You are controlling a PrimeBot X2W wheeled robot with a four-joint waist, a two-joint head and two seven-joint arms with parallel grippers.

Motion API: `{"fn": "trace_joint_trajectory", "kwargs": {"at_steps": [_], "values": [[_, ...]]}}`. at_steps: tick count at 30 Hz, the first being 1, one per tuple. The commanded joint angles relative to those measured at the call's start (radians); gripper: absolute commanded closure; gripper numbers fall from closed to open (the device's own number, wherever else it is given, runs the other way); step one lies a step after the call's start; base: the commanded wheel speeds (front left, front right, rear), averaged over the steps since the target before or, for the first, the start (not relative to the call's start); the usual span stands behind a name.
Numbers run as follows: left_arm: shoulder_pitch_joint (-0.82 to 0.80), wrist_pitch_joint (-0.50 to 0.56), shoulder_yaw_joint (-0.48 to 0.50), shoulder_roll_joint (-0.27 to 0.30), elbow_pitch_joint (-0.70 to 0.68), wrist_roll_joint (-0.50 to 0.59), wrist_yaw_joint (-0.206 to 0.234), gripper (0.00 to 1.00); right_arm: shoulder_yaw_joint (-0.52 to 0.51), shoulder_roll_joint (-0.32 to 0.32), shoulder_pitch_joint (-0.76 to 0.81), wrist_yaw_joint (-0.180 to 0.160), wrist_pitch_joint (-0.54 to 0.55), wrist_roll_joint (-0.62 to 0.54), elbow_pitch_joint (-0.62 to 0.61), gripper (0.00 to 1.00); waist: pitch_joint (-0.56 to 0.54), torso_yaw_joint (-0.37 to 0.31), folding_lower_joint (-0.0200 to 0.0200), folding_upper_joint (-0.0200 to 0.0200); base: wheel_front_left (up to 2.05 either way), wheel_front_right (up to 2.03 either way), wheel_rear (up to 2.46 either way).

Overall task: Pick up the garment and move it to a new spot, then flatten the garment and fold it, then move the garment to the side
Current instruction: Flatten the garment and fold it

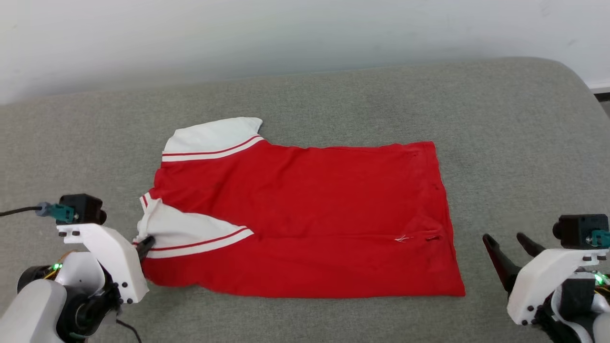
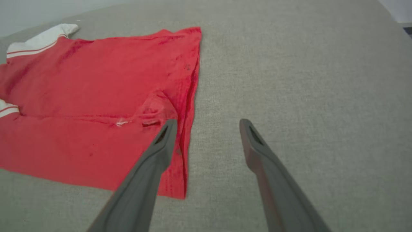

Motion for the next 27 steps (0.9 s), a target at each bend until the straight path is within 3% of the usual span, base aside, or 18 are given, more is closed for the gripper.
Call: {"fn": "trace_joint_trajectory", "kwargs": {"at_steps": [1,5,6,15,16,17,18,27], "values": [[-0.013,-0.009,0.002,-0.002,-0.016,0.006,0.005,1.00,-0.007,-0.016,-0.011,0.000,0.036,0.006,0.011,0.00,0.004,0.015,0.0000,0.0000,0.00,0.00,0.00],[-0.022,-0.037,-0.001,-0.006,-0.092,0.031,0.020,1.00,-0.010,-0.045,-0.036,0.000,0.251,0.048,0.049,0.00,0.025,0.051,0.0000,0.0000,0.00,0.00,0.00],[-0.024,-0.047,-0.009,-0.014,-0.135,0.046,0.030,1.00,0.006,-0.047,-0.056,0.000,0.350,0.058,0.077,0.00,0.046,0.075,0.0000,0.0000,0.00,0.00,0.00],[-0.025,-0.063,-0.048,-0.044,-0.161,0.065,0.029,1.00,0.077,0.007,-0.095,0.000,0.439,0.082,0.225,0.00,0.090,0.115,0.0000,0.0000,0.00,0.00,0.00],[-0.023,-0.062,-0.052,-0.046,-0.158,0.064,0.027,1.00,0.085,0.013,-0.096,0.000,0.443,0.085,0.246,0.20,0.090,0.116,0.0000,0.0000,0.00,0.00,0.00],[-0.021,-0.065,-0.054,-0.050,-0.154,0.062,0.025,1.00,0.094,0.017,-0.095,0.000,0.441,0.088,0.260,0.65,0.089,0.117,0.0000,0.0000,0.00,0.00,0.00],[-0.020,-0.068,-0.057,-0.053,-0.149,0.062,0.024,1.00,0.100,0.019,-0.095,0.001,0.437,0.092,0.272,1.00,0.087,0.118,0.0000,0.0000,0.00,0.00,0.00],[0.025,-0.103,-0.057,-0.076,-0.105,0.056,0.039,1.00,0.120,-0.040,-0.130,0.001,0.352,0.104,0.239,1.00,0.006,0.114,0.0000,0.0000,0.00,0.00,0.00]]}}
